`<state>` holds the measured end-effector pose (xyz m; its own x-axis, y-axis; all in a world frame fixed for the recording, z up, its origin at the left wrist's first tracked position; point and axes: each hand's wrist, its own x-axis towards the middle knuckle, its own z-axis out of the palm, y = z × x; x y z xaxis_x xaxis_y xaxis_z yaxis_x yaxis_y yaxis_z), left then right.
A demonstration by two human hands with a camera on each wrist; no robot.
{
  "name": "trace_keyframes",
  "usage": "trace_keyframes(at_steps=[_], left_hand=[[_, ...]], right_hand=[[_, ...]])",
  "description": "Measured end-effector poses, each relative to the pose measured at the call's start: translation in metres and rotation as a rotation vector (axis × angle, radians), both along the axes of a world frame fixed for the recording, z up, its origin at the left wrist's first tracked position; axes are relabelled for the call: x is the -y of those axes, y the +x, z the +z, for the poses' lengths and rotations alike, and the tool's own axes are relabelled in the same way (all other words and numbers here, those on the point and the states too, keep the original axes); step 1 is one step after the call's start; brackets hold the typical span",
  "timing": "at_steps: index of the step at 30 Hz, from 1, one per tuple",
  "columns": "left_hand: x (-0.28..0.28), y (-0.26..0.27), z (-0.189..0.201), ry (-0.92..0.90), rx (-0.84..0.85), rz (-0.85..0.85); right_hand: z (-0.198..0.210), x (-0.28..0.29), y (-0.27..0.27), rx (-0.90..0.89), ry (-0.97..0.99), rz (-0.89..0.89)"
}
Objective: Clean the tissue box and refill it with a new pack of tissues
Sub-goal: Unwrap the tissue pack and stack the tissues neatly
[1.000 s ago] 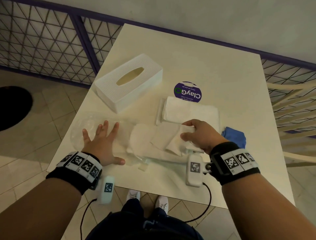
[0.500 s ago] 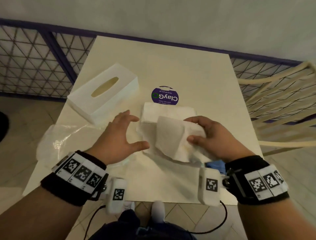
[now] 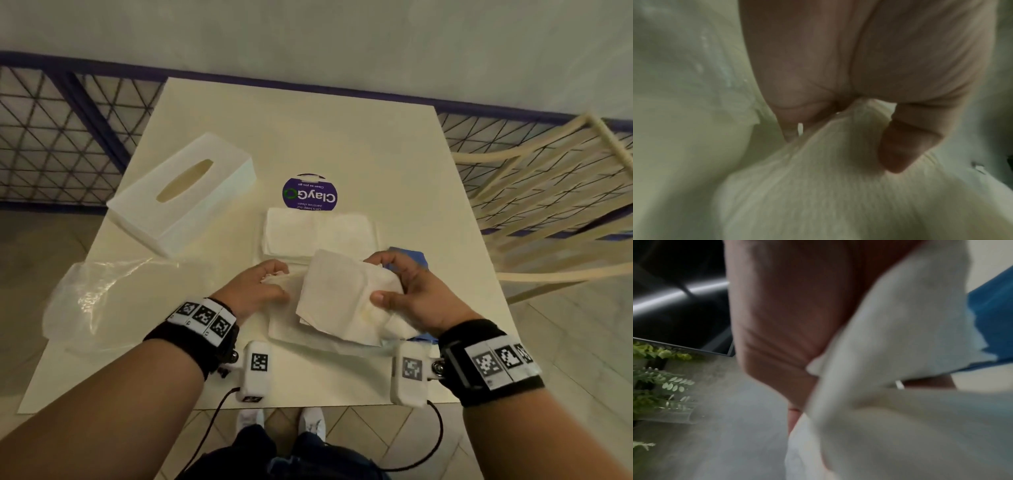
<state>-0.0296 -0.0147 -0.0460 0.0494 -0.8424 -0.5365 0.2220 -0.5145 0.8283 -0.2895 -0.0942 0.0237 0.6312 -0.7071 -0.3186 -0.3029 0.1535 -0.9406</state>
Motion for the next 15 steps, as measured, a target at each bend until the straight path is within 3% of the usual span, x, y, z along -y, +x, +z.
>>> trace_keyframes(at_steps=[7, 10, 12, 15], left_hand=[[-0.007, 0.002, -0.001, -0.028, 0.005, 0.060], [-0.007, 0.004, -0.007, 0.015, 0.297, 0.085], [-0.008, 0.004, -0.012, 0.054, 0.513, 0.009], [-0.010, 0.000, -0.017, 0.068, 0.644, -0.049]], right_hand=[[-0.007, 0.010, 0.003, -0.112, -0.003, -0.035], [-0.012, 0.013, 0.008, -0.385, -0.155, 0.004], [-0.017, 0.014, 0.013, -0.533, -0.265, 0.048], [-0.016, 0.013, 0.023, -0.557, -0.345, 0.122]])
